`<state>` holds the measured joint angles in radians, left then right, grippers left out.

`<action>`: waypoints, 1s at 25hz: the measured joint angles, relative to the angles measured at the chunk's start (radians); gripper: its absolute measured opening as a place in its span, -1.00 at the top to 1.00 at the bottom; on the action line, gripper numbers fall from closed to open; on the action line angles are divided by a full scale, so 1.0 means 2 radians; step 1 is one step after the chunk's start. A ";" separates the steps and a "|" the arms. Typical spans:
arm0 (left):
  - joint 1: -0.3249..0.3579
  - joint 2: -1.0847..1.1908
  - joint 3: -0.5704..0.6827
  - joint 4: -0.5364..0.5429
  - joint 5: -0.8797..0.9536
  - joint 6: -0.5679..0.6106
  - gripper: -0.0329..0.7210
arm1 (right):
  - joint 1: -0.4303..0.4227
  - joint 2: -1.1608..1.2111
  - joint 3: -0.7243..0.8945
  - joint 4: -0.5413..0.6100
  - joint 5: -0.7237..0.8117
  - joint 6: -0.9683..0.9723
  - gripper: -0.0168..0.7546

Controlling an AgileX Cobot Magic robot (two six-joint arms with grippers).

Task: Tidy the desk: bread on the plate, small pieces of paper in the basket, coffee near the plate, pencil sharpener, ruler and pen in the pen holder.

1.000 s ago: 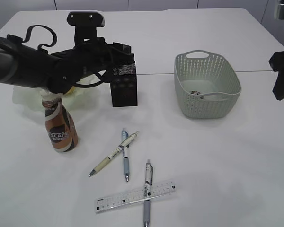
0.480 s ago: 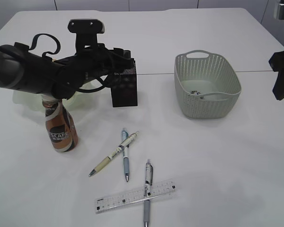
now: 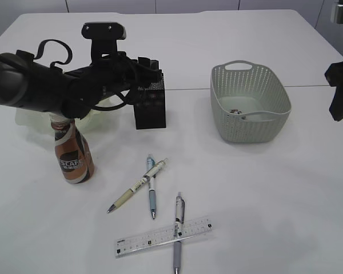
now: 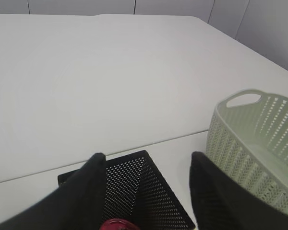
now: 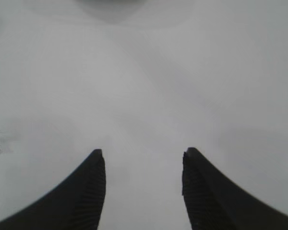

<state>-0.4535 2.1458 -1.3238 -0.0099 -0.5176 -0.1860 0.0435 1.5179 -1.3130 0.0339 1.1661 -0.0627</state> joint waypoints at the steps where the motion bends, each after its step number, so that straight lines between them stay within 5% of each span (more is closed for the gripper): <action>1: 0.000 -0.004 0.000 0.000 0.008 0.000 -0.18 | 0.000 0.000 0.000 0.000 0.000 0.000 -0.03; 10: 0.000 -0.103 0.000 0.015 0.161 0.000 -0.11 | 0.000 0.000 0.000 -0.011 0.006 -0.001 -0.03; 25: 0.000 -0.333 0.000 0.053 0.658 0.000 -0.05 | 0.000 -0.031 0.000 0.020 0.031 -0.001 -0.03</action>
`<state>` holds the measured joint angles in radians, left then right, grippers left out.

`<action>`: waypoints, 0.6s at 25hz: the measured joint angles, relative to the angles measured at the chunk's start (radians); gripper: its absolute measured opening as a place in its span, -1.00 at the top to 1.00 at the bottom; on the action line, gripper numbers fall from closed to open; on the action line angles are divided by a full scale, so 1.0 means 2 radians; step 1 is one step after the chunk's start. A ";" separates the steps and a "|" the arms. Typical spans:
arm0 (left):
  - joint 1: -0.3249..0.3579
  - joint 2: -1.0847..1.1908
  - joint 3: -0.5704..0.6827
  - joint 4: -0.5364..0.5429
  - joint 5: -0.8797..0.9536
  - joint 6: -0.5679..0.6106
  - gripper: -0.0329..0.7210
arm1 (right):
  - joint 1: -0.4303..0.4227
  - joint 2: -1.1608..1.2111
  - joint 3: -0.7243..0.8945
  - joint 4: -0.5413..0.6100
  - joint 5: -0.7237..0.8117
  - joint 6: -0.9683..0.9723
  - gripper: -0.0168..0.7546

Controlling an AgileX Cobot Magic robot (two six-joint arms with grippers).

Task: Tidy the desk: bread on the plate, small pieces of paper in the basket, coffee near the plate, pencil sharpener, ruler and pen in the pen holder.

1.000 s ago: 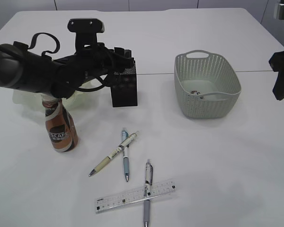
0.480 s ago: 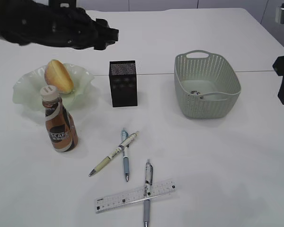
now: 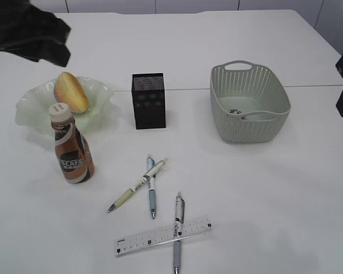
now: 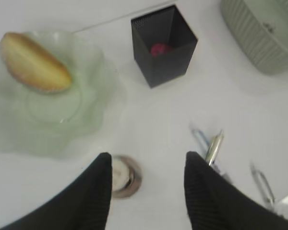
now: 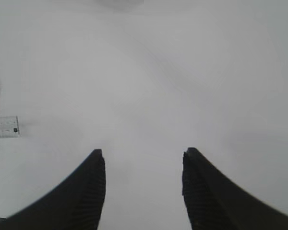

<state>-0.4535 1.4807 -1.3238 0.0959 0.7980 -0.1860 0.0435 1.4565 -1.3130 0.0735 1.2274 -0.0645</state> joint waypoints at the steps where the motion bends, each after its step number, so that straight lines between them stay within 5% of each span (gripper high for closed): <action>1: 0.000 -0.011 0.000 0.004 0.026 0.000 -0.05 | 0.000 -0.005 0.000 0.003 0.000 0.000 -0.03; 8: 0.000 -0.066 0.001 0.016 0.188 0.022 -0.04 | 0.000 -0.020 0.000 0.019 0.003 0.000 -0.03; 15: 0.000 -0.154 0.073 0.005 0.189 0.024 -0.04 | 0.000 -0.020 0.000 0.067 0.004 0.002 -0.03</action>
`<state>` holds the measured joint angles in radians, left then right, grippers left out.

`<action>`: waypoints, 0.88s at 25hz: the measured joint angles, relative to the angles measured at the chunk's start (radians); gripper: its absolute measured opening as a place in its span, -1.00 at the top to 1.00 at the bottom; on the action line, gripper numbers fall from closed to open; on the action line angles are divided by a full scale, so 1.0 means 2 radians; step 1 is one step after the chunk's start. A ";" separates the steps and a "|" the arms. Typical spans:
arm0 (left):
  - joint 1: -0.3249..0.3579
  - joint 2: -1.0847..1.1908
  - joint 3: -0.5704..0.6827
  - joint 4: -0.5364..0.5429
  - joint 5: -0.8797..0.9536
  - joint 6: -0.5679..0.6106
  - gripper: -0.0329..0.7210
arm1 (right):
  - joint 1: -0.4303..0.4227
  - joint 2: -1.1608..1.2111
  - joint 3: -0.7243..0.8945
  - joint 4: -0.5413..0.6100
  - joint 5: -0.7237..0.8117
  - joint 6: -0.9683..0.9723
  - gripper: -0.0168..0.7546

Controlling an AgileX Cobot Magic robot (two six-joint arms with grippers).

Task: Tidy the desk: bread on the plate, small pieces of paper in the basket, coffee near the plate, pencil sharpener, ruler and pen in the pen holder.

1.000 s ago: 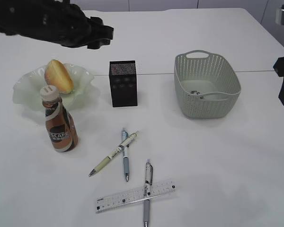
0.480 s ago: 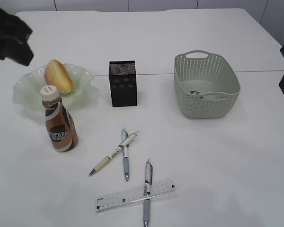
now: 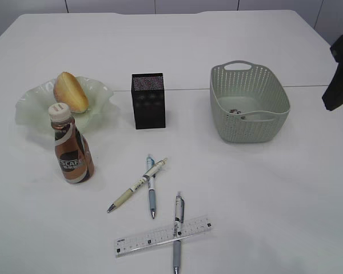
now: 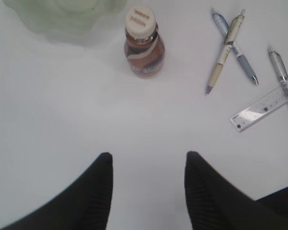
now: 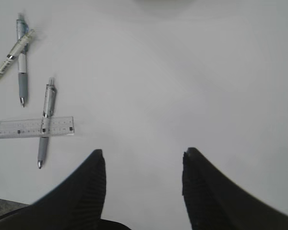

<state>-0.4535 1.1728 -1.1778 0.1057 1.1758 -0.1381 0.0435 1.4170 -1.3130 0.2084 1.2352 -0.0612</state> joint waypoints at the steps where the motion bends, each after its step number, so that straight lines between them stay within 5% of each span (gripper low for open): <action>1: 0.000 -0.014 0.016 0.000 0.000 0.000 -0.04 | 0.000 0.000 0.000 0.006 0.000 0.000 -0.03; 6: 0.000 -0.068 0.074 -0.016 0.000 0.000 -0.04 | 0.020 0.000 0.000 0.011 0.000 0.000 -0.03; 12: 0.000 -0.097 0.082 -0.066 0.010 0.000 -0.04 | 0.092 0.001 0.000 0.007 -0.005 -0.048 -0.03; 22: 0.000 -0.101 0.082 -0.074 0.017 0.000 -0.04 | 0.243 0.059 0.000 0.007 -0.126 -0.331 -0.03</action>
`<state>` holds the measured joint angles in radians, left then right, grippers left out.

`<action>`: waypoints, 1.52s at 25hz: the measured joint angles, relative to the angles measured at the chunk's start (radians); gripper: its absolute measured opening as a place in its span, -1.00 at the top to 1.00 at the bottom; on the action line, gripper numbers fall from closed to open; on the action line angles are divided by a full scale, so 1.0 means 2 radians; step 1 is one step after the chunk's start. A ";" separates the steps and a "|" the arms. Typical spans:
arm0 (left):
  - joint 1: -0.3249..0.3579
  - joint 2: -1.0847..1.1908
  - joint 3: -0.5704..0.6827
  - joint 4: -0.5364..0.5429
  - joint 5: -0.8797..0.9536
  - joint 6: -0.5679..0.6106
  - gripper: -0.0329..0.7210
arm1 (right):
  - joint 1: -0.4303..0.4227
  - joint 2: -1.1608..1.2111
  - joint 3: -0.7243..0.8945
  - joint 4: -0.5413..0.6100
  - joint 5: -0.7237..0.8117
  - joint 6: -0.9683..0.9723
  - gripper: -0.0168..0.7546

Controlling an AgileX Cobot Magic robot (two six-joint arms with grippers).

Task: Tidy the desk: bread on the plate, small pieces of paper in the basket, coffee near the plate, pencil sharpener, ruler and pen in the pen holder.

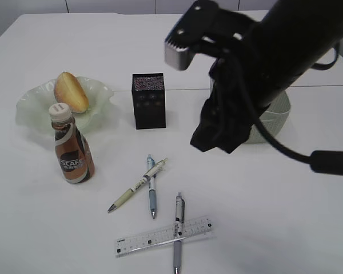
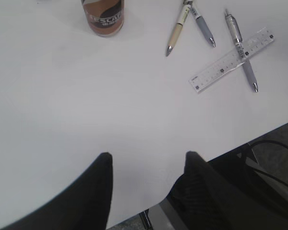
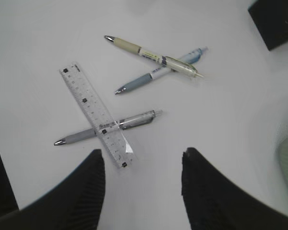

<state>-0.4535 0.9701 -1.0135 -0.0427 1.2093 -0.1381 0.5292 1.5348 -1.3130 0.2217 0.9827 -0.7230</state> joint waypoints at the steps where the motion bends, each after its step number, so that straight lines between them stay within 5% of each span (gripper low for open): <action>1: 0.000 0.000 0.000 0.001 0.000 0.000 -0.04 | 0.008 0.009 0.000 0.003 -0.007 -0.014 -0.03; 18: 0.000 0.000 0.000 0.005 -0.009 0.003 -0.02 | 0.099 0.181 -0.004 0.018 -0.035 -0.139 -0.03; 38: 0.000 0.000 0.000 0.005 -0.013 0.007 0.00 | 0.103 0.287 -0.084 -0.004 -0.024 -0.154 -0.03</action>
<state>-0.4535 0.9701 -1.0135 -0.0337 1.1832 -0.1235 0.7354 2.1086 -1.4812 0.2145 0.9350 -1.0319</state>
